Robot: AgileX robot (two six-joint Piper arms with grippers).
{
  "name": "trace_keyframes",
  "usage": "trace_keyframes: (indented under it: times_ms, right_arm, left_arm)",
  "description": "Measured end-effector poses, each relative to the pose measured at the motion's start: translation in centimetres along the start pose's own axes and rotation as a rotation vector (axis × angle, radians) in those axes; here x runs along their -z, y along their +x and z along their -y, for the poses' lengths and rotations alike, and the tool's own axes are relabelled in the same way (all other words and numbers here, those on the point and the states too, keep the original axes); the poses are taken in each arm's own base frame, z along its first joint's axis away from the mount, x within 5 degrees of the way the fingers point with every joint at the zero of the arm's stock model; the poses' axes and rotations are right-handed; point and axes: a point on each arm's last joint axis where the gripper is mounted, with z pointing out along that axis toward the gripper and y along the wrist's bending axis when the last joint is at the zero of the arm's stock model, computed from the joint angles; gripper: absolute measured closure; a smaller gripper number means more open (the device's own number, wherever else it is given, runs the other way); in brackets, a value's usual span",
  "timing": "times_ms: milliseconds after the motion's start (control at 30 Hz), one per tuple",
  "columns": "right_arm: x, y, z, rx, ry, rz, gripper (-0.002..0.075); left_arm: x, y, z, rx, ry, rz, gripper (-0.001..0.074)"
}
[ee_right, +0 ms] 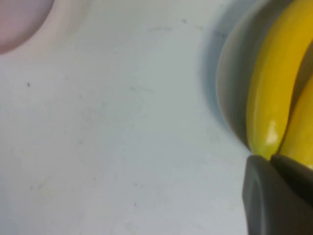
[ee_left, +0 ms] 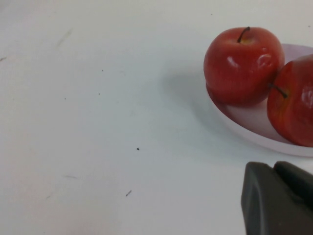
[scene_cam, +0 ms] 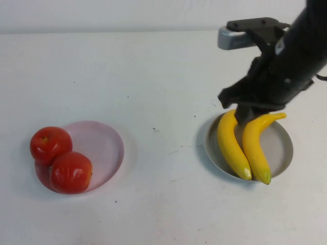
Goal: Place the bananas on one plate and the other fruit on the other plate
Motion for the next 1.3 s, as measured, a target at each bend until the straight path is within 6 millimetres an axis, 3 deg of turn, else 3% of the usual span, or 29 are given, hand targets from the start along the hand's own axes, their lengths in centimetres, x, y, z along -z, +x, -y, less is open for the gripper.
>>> trace_keyframes:
  times_ms: [233,400,633,833,933,1067,1200,1300]
  right_arm:
    - [5.0,7.0,0.1,0.055,-0.008,0.051,0.0741]
    - [6.8,10.1,0.3,0.170,0.001,0.093,0.0741]
    - [5.2,13.6,1.3,0.189,0.034,0.078,0.0741]
    - [2.4,15.7,3.2,0.243,0.144,0.310,0.0741]
    - [1.2,17.9,4.9,0.265,0.218,0.532,0.0741]
    - [-0.4,22.4,7.1,0.201,0.308,0.772,0.0741]
    - [-2.4,26.8,8.5,0.059,0.378,0.942,0.0741]
    - [-3.5,29.0,8.8,0.009,0.417,1.035,0.0741]
  left_arm:
    - [0.0,0.0,0.0,0.000,0.000,0.000,0.0731]
    - [0.0,0.0,0.0,0.000,0.000,0.000,0.0731]
    - [0.0,0.0,0.0,0.000,0.000,0.000,0.0731]
    - [0.0,0.0,0.0,0.000,0.000,0.000,0.0731]
    - [0.0,0.0,0.0,0.000,0.000,0.000,0.0731]
    - [0.0,0.0,0.0,0.000,0.000,0.000,0.0731]
    - [0.0,0.0,0.0,0.000,0.000,0.000,0.0731]
    - [0.0,0.0,0.0,0.000,0.000,0.000,0.0731]
